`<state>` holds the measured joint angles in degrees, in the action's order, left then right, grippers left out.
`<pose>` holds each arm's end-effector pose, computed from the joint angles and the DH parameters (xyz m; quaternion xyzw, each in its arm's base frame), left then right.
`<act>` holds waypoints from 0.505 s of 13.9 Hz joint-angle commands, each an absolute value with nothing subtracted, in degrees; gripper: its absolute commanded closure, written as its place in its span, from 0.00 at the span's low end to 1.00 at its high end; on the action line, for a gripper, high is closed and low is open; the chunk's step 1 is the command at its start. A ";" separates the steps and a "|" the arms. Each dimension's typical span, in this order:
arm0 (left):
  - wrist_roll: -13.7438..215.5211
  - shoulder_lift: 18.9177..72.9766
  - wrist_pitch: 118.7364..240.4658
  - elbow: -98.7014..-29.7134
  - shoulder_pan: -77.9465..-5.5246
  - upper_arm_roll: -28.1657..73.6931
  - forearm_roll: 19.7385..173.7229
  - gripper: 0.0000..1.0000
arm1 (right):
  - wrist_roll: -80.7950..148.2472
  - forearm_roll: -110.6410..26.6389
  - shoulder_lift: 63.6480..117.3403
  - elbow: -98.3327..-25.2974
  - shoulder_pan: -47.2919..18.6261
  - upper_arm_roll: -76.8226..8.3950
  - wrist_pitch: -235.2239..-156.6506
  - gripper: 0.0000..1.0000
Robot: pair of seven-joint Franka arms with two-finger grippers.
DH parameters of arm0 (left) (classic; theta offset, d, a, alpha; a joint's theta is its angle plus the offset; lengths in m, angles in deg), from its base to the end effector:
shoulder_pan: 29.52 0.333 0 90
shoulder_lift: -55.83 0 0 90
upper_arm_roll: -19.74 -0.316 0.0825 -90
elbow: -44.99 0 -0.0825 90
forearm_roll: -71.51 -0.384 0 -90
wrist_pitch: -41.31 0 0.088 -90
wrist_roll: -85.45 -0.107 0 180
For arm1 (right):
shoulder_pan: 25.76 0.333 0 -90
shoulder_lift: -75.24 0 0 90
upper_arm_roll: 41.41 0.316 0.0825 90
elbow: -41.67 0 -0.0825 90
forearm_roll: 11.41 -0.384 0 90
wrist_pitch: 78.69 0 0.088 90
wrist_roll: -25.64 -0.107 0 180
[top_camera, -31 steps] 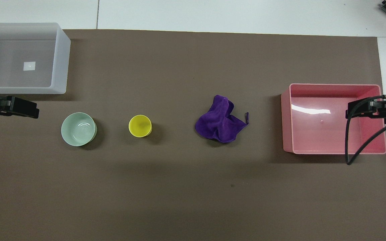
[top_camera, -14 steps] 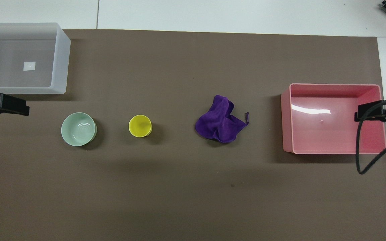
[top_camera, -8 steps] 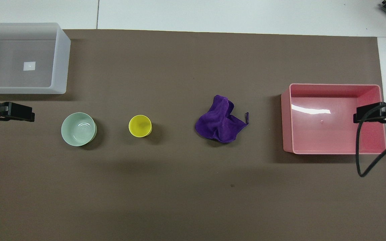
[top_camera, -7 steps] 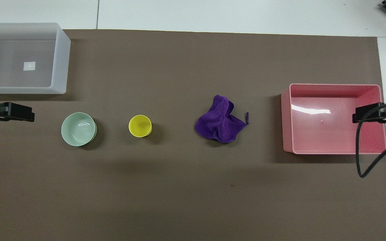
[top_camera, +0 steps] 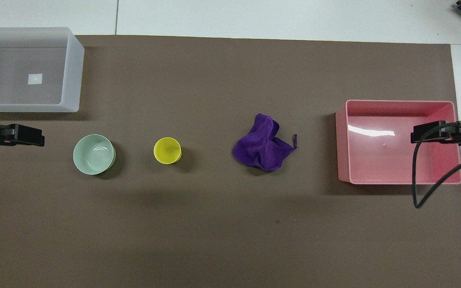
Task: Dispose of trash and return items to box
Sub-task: 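Reach the left gripper to the green bowl while the right gripper grasps the cloth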
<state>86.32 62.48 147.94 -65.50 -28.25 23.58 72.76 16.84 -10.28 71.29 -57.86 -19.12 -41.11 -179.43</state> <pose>0.5304 -0.0269 0.5419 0.9996 -0.0118 0.0240 0.0074 0.5442 0.0646 0.6001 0.9988 -0.0148 0.0459 0.0037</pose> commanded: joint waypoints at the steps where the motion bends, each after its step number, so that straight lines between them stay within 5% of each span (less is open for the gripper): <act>1: 87.03 62.87 155.54 -72.24 -27.32 23.95 72.38 0.00 | 14.14 -11.32 73.73 -58.52 -17.42 -41.06 -183.97 0.00; 7: 86.85 58.83 168.29 -80.86 -26.18 23.95 72.39 0.00 | 8.60 -11.32 82.96 -58.52 -11.26 -41.06 -193.64 0.00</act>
<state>86.44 59.18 164.25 -77.72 -26.66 23.53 72.76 10.56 -10.30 80.91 -58.81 -12.56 -41.05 -191.42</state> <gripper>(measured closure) 0.000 0.000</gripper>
